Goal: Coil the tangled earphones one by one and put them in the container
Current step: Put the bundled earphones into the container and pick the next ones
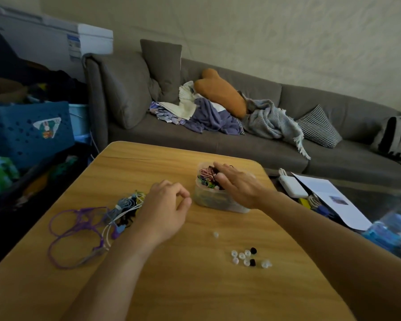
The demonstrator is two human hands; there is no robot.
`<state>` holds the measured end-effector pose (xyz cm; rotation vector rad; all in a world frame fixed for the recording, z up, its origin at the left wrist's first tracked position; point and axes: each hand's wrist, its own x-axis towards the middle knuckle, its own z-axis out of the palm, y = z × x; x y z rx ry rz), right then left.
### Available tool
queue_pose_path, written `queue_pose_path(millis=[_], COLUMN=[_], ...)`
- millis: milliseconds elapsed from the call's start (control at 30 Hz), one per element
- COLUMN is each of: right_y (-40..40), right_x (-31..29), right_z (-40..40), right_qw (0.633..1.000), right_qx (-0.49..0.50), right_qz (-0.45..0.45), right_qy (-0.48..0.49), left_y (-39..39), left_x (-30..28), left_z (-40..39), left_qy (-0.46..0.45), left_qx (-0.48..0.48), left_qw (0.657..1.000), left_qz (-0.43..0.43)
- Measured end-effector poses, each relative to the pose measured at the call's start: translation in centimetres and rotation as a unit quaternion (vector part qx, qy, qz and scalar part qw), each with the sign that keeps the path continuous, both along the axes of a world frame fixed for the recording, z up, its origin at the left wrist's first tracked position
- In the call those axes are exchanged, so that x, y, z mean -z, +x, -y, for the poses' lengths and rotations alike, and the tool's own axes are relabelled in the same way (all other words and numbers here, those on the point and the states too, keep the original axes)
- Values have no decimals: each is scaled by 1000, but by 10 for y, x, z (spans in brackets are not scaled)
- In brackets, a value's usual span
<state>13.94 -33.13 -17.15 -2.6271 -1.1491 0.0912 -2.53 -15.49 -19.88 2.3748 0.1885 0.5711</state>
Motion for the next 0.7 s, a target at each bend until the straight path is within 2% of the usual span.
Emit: queue_pose_path(millis=[67,233,300,400,500,600,700], right_y=[1,7,8,8,5,-2,-17], right_x=[1,1,0,-11,-17,-21,-33], right_z=[3,4,3,-2,-14,-25,-35], right_qw=[999,997,998,999,994,980,950], right_qx=[-17,-10,12,42,51,43,63], right_qz=[-10,53,38,-7,1,50,147], right_qy=[-31,51,51,-17,-96,-189,-267], left_y=[-3,-14,-19,-28,-39,-50,-61], left_x=[0,3,1,-3,-1,3,1], left_z=[-1,-12,-19,-33,-46,-54,-58], left_qy=[7,8,18,25,22,38,35], left_qx=[-7,-29,-52,-93,-126,-126,-136], left_qw=[1000,999,998,995,991,983,981], left_qz=[-4,-20,-16,-10,-41,-125,-135])
